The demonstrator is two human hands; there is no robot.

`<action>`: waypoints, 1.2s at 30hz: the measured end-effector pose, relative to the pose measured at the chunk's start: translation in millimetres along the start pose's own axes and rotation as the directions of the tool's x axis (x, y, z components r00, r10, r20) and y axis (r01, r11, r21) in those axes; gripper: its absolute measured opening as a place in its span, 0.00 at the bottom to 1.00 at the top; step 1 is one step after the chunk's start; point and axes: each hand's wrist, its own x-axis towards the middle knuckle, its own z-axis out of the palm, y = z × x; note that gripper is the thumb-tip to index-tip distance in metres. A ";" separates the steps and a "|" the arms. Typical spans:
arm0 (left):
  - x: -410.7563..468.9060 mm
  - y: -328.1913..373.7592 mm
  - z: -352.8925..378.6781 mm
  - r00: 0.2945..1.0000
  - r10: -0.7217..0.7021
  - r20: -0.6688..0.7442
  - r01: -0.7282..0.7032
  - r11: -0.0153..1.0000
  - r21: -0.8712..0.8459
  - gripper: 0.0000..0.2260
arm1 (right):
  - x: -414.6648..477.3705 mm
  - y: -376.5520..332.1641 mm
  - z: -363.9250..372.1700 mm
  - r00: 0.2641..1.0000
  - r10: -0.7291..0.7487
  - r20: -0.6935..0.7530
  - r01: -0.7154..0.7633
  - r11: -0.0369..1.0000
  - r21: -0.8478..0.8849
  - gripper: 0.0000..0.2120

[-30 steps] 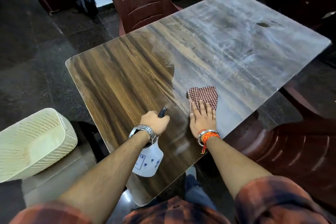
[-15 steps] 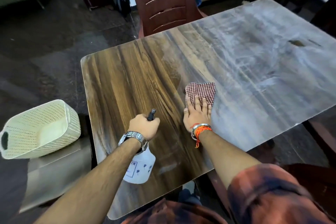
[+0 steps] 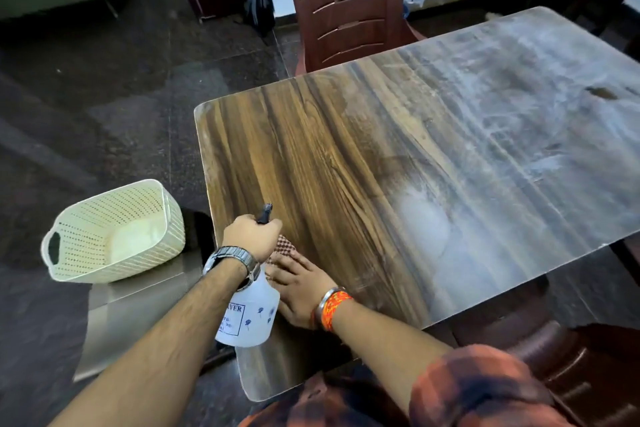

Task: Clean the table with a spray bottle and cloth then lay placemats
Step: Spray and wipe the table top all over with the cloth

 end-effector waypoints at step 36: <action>-5.8 -29.8 -19.0 0.959 0.167 0.228 -0.156 0.986 -0.064 0.14 | -113.5 -23.6 4.1 0.760 0.649 0.000 -0.649 0.760 0.030 0.25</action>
